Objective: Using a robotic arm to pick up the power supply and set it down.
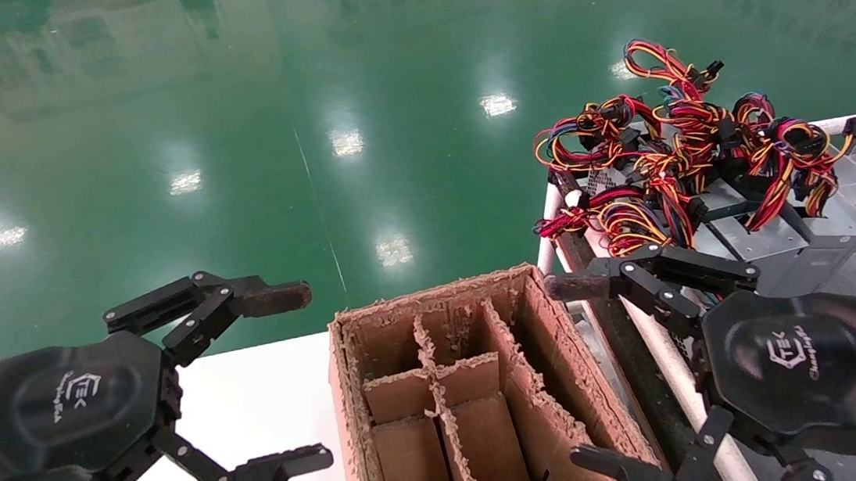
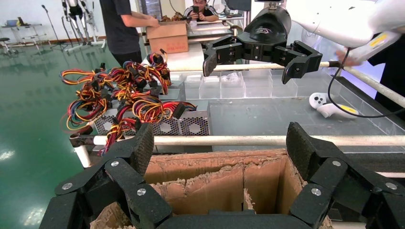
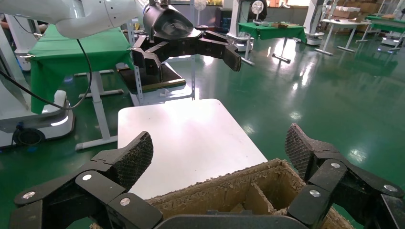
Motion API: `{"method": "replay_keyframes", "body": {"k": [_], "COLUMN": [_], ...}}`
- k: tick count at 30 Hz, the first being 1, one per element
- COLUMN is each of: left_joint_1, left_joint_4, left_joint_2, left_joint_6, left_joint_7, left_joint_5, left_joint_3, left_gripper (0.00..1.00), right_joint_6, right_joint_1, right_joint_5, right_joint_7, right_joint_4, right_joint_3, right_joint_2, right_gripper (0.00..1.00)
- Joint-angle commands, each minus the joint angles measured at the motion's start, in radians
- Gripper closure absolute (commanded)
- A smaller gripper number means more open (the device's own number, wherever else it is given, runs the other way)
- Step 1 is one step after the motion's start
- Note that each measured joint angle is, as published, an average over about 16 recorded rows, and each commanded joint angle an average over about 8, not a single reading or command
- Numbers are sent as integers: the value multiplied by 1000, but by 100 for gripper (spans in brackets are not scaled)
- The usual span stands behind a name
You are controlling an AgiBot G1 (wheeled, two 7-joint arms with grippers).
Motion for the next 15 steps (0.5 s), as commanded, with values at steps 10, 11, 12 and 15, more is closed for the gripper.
{"method": "replay_keyframes", "body": {"k": [10, 11, 12, 15], "left_joint_1": [0, 0, 0, 0], "left_joint_4": [0, 0, 0, 0], "left_joint_2": [0, 0, 0, 0], "left_joint_6": [0, 0, 0, 0], "left_joint_7": [0, 0, 0, 0], "left_joint_5": [0, 0, 0, 0], "left_joint_3": [0, 0, 0, 0], "left_gripper": [0, 0, 0, 0], "right_joint_6": [0, 0, 0, 0], "right_joint_1": [1, 1, 1, 1], "right_joint_5": [0, 0, 0, 0], "right_joint_7": [0, 0, 0, 0], "right_joint_4": [-1, -1, -1, -1], "right_joint_3": [0, 0, 0, 0], "right_joint_2": [0, 0, 0, 0], "right_gripper": [0, 0, 0, 0]}}
